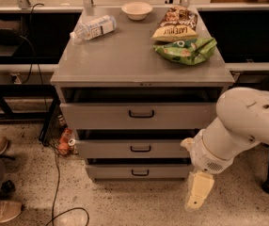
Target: Open bottom drawer
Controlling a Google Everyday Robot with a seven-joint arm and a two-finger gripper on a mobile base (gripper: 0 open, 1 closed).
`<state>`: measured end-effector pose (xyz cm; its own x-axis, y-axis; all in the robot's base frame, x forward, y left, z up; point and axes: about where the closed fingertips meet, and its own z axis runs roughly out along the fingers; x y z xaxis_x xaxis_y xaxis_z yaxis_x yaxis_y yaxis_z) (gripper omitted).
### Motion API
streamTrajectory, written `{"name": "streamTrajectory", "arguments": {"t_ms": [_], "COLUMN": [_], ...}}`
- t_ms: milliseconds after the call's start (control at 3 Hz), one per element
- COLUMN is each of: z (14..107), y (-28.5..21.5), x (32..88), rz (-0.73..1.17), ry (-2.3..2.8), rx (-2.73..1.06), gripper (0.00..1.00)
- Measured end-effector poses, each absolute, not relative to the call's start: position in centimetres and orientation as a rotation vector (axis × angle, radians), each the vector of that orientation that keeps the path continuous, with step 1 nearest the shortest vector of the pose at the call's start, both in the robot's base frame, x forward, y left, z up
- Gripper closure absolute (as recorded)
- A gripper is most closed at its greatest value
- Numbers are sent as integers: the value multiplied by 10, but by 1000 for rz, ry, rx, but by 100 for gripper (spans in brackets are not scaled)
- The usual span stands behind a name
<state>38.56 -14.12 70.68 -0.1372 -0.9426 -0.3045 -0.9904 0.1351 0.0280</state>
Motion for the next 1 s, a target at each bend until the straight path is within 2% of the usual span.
{"name": "streamTrajectory", "arguments": {"t_ms": [667,1000], "z": [680,621], "y": [-144,-150], "x": [386,397], "rz": [313,291], "ry": [2248,2273], "rx": [-1865,-1848], "gripper": [0,0]}}
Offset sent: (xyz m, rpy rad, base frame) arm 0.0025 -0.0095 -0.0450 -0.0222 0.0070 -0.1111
